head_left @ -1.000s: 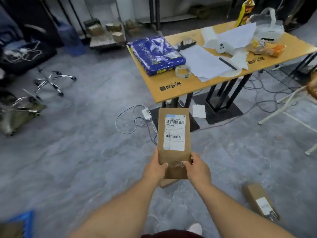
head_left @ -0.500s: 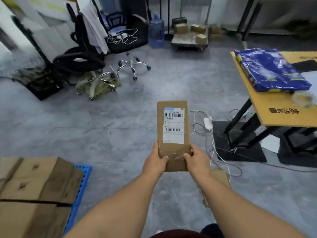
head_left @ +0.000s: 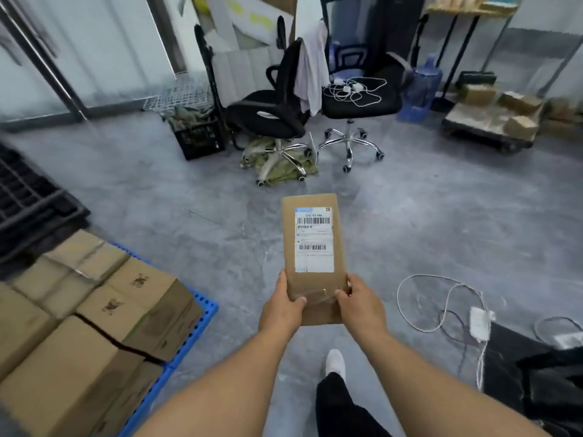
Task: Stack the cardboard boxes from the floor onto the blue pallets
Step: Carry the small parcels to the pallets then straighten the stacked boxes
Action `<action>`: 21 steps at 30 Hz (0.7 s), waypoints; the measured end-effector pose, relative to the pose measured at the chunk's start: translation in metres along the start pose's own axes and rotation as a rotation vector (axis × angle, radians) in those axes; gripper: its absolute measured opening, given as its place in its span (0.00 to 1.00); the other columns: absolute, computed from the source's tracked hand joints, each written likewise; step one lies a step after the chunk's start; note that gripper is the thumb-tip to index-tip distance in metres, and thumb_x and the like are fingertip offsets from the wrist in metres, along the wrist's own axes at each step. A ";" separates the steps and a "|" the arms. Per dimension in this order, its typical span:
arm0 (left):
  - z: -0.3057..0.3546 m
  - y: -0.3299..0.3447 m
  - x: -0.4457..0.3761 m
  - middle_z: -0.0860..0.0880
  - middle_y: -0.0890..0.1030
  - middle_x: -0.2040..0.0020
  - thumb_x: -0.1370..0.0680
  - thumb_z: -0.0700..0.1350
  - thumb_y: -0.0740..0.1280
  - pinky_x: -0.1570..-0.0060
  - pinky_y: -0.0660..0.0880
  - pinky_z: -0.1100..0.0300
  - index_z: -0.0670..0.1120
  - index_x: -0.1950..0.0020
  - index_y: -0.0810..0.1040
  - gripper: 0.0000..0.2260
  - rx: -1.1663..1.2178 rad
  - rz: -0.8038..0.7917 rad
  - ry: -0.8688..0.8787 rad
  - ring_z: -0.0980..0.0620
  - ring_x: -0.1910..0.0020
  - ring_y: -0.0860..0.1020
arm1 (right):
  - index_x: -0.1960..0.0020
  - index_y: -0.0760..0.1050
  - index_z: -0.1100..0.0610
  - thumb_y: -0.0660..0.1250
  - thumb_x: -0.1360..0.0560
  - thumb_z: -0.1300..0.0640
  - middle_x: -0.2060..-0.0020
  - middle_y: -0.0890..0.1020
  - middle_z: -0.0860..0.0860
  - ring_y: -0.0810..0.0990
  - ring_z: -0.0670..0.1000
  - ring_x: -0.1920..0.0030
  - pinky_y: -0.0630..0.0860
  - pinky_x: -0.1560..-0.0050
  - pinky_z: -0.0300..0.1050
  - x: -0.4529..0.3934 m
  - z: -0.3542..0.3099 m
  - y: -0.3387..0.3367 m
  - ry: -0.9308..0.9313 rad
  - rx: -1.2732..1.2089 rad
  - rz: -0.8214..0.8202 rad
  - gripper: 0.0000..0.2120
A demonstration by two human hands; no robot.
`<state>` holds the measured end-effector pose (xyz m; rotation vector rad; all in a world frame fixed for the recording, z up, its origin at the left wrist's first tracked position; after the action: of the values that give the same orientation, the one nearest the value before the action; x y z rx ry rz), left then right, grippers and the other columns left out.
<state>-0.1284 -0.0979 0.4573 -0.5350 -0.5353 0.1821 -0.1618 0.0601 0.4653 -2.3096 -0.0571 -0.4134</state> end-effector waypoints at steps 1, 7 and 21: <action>0.009 -0.005 -0.015 0.53 0.75 0.35 0.23 0.45 0.63 0.44 0.72 0.57 0.61 0.25 0.52 0.31 0.017 0.022 -0.009 0.48 0.40 0.74 | 0.40 0.71 0.51 0.60 0.24 0.54 0.47 0.80 0.52 0.78 0.56 0.47 0.70 0.53 0.45 -0.019 -0.011 -0.001 -0.025 0.019 -0.012 0.13; 0.064 -0.028 -0.100 0.53 0.75 0.35 0.24 0.44 0.64 0.38 0.71 0.50 0.60 0.25 0.54 0.30 0.077 0.111 -0.065 0.48 0.38 0.74 | 0.35 0.68 0.48 0.59 0.24 0.54 0.47 0.80 0.50 0.77 0.54 0.48 0.70 0.55 0.44 -0.125 -0.074 -0.015 -0.125 0.069 -0.094 0.17; 0.063 -0.118 -0.239 0.54 0.72 0.32 0.22 0.44 0.63 0.37 0.71 0.51 0.60 0.25 0.52 0.31 0.285 0.325 -0.258 0.50 0.37 0.73 | 0.38 0.71 0.48 0.59 0.24 0.56 0.51 0.81 0.51 0.78 0.54 0.52 0.74 0.54 0.47 -0.271 -0.217 0.071 -0.332 0.153 -0.318 0.15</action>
<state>-0.3609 -0.2425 0.4616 -0.3179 -0.6587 0.6339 -0.4663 -0.1201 0.4721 -2.1978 -0.6047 -0.1708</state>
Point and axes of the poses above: each hand's wrist, its own x-axis away from the middle knuckle, its own y-axis out of the palm, z = x × y, the point moved 5 cm from there along -x, towards the middle knuckle
